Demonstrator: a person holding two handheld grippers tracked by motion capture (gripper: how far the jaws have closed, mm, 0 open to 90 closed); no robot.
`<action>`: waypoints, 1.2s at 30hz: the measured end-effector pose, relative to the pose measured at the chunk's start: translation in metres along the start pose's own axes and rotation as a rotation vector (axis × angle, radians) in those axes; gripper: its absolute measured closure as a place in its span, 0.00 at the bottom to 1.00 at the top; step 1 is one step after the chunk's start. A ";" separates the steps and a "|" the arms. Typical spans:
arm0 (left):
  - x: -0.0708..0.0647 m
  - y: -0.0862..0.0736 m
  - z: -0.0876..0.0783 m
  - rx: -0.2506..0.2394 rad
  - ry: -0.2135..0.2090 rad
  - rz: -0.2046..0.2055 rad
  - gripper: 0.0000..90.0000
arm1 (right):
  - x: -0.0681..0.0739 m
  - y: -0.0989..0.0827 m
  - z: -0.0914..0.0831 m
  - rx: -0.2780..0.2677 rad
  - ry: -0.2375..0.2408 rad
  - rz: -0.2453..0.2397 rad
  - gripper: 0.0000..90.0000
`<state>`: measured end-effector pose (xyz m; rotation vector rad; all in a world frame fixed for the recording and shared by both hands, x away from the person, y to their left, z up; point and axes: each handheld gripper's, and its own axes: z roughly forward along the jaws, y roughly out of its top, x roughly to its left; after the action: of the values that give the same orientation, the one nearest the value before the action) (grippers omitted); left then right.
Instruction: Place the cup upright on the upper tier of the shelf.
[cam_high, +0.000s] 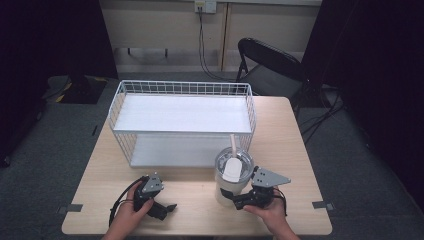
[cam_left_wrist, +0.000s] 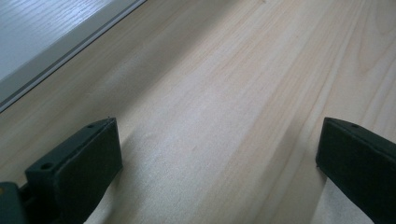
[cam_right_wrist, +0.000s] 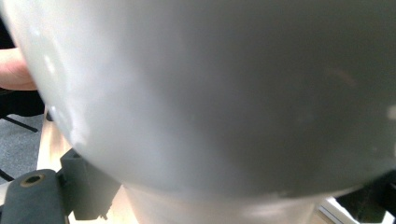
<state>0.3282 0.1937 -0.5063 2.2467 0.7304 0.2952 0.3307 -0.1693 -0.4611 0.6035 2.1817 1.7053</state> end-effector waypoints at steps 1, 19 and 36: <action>0.000 0.000 0.000 0.000 0.000 0.000 0.00 | 0.000 0.000 0.000 0.002 -0.003 0.001 0.11; 0.000 0.000 0.000 0.000 0.000 0.000 0.00 | -0.004 0.004 -0.007 -0.015 -0.005 0.032 0.12; 0.000 0.000 0.000 0.000 0.000 0.000 0.00 | -0.010 0.020 -0.014 -0.031 -0.016 0.037 0.12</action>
<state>0.3282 0.1938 -0.5063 2.2468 0.7302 0.2952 0.3351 -0.1817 -0.4385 0.6502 2.1417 1.7439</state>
